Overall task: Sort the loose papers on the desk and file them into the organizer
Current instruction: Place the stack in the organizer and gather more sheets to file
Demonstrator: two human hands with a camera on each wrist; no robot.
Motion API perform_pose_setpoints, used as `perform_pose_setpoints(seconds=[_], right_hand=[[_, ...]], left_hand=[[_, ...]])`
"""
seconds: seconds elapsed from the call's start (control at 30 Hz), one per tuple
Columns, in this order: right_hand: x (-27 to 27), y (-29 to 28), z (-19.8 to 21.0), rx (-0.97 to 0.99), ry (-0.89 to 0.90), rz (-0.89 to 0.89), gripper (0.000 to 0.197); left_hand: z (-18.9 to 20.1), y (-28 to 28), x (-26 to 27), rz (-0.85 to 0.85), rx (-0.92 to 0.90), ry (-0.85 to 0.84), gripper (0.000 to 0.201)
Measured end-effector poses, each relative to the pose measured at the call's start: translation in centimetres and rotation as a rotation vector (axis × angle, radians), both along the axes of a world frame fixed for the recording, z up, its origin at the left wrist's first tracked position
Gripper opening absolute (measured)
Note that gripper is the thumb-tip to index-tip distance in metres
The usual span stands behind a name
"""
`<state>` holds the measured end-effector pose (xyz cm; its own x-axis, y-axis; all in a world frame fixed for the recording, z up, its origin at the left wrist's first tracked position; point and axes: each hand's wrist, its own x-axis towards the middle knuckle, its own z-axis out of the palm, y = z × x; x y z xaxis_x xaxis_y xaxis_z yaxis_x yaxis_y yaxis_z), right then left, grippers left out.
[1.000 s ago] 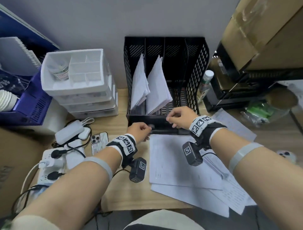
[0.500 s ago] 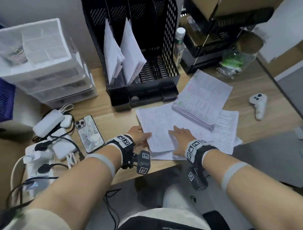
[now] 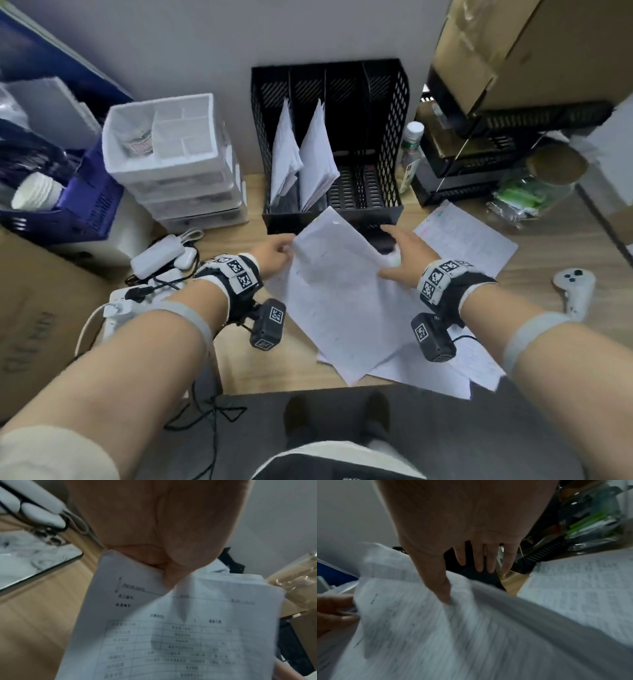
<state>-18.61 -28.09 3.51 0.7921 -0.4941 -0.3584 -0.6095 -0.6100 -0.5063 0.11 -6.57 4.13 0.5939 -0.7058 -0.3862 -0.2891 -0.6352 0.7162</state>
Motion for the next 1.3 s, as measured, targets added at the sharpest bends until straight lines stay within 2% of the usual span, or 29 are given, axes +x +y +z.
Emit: perform_pose_setpoints(seconds=[0.03,0.1,0.17,0.2,0.27,0.3,0.37,0.43,0.5,0.57,0.7,0.83,0.93,1.07,1.13,1.2,1.3], right_hand=[[0.5,-0.5,0.6,0.026,0.02,0.053,0.077],[1.4,-1.0,1.4,0.063,0.076,0.118,0.041],[1.4,-1.3,2.0,0.114,0.061,0.094,0.012],[1.1,-1.6,2.1,0.143,0.032,0.054,0.009],[0.0,-2.6,1.8,0.177,-0.005,-0.037,0.018],[-0.6,-3.2,1.5,0.19,-0.003,-0.079,0.023],[-2.0,-4.4,1.3,0.237,0.008,-0.156,0.028],[-3.2,-5.2,1.0,0.289,0.012,-0.218,0.03],[-4.1,-5.8,0.6,0.368,-0.016,-0.288,0.033],[-4.9,-6.1,0.3,0.433,-0.029,-0.344,0.035],[-6.2,-6.4,-0.4,0.521,-0.04,-0.368,0.032],[-7.2,-6.3,-1.1,0.64,-0.089,-0.399,0.03],[-8.0,-6.5,-2.4,0.631,-0.06,-0.373,0.039],[-9.6,-8.0,-3.1,0.462,-0.014,-0.505,0.023],[-10.9,-9.5,-3.9,0.373,-0.015,-0.617,0.023],[-12.5,-10.8,-4.8,0.306,0.066,-0.672,0.023],[-14.7,-11.0,-5.9,0.259,0.225,-0.705,0.011]], left_hand=[[0.7,-0.2,0.3,-0.004,-0.013,-0.026,0.035],[1.7,-0.7,0.6,-0.003,-0.093,-0.05,0.03],[2.1,-1.3,0.7,0.05,-0.155,-0.079,0.023],[1.8,-1.5,0.8,0.107,-0.164,-0.106,0.02],[1.4,-2.0,0.6,0.269,-0.199,-0.073,0.022],[0.8,-2.1,0.4,0.36,-0.215,0.039,0.026],[0.0,-2.3,-1.0,0.513,-0.249,0.385,0.039],[-0.7,-2.8,-2.6,0.528,-0.253,0.6,0.044],[-1.2,-3.6,-4.4,0.467,-0.224,0.669,0.037],[-1.6,-4.8,-6.0,0.407,-0.191,0.689,0.022],[-2.3,-6.6,-8.1,0.386,-0.129,0.67,0.028],[-3.0,-7.4,-8.4,0.363,-0.101,0.549,0.03],[-3.2,-8.2,-9.4,0.431,-0.163,0.646,0.03],[-4.3,-8.7,-10.4,0.472,-0.156,0.593,0.026],[-5.5,-8.2,-10.2,0.448,-0.034,0.451,0.026],[-6.9,-7.2,-9.8,0.35,0.164,0.286,0.035],[-8.8,-5.9,-10.0,0.291,0.308,0.188,0.054]])
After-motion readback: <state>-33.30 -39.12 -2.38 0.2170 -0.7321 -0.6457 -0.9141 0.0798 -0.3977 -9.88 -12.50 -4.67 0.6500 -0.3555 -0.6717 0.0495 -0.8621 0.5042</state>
